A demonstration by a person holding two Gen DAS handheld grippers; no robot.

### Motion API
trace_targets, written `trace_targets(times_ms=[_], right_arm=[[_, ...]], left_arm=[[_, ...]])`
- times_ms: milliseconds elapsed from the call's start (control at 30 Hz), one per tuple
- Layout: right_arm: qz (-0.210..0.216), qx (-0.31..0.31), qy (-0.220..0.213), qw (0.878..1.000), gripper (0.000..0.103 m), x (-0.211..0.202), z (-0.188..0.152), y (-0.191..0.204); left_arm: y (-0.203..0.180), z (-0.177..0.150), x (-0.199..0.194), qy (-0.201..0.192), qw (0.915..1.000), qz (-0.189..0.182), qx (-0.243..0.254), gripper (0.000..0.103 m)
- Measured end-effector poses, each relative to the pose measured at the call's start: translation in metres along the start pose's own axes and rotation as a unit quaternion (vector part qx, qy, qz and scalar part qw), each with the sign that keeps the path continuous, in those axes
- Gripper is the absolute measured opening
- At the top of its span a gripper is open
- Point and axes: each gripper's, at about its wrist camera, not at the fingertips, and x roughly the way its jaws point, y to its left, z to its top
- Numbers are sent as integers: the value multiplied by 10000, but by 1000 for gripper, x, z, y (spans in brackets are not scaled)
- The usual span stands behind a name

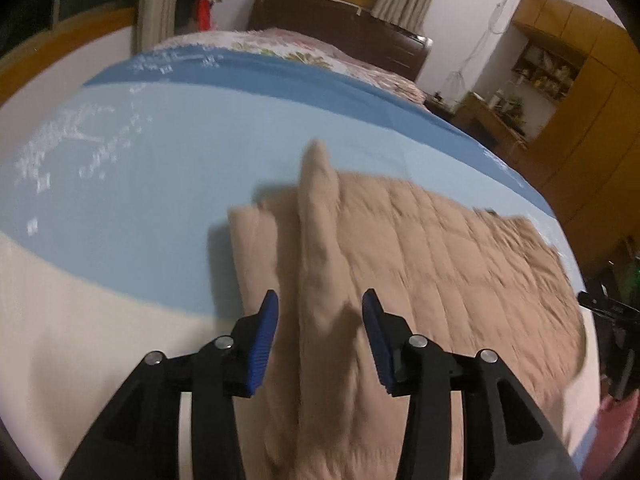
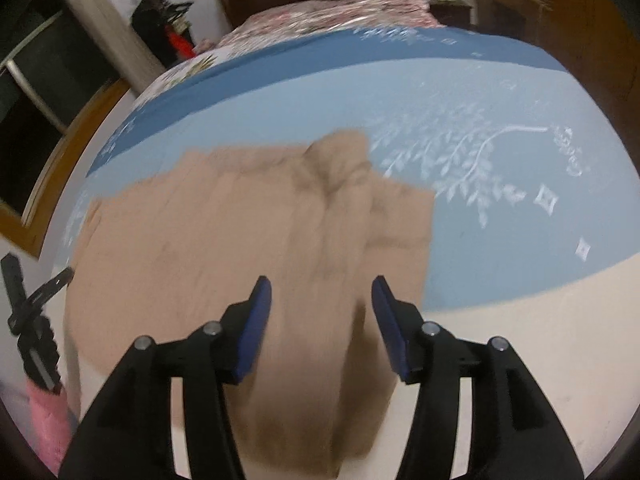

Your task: Fold large clothes

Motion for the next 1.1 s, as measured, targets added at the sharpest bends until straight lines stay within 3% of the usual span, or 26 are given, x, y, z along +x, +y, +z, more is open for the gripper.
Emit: trace_targets(times_ms=[100, 133, 167, 200, 267, 333, 433, 600, 800, 933, 1100], right_arm=[[-118, -93, 228, 9996, 52, 4, -15, 10], [-184, -137, 265, 9994, 48, 8, -18, 13], [-271, -199, 282, 9990, 37, 11, -20, 16], [-332, -234, 278, 9988, 32, 13, -23, 18], [-331, -243, 237, 9989, 13, 16, -24, 19], [-272, -128, 89, 9995, 10, 14, -21, 17], [-130, -24, -117, 9998, 9, 13, -14, 10], [-7, 302, 136, 9995, 9, 41, -8, -12], [-231, 95, 167, 9995, 12, 45, -14, -5], [-394, 55, 47, 9992, 18, 24, -7, 8], [-432, 29, -140, 9990, 20, 14, 16, 26]], left_arm=[[-4, -16, -2, 60, 10000, -42, 67, 44], [-5, -19, -2, 69, 9999, -24, 90, 44], [-9, -23, 0, 53, 9999, 55, 135, 43], [-12, -25, 1, 35, 9997, 127, 193, 35], [-20, -26, 6, 23, 9990, 275, 341, 23], [-26, -28, 7, -61, 9978, 445, 494, 15], [-30, -31, 5, -230, 9964, 622, 528, 12], [-26, -37, 14, -213, 9966, 614, 510, 11], [-32, -40, 27, -79, 9938, 801, 761, 12], [-30, -27, 7, 0, 9953, 771, 583, 22], [-44, 1, -18, -380, 9953, 691, 557, 25]])
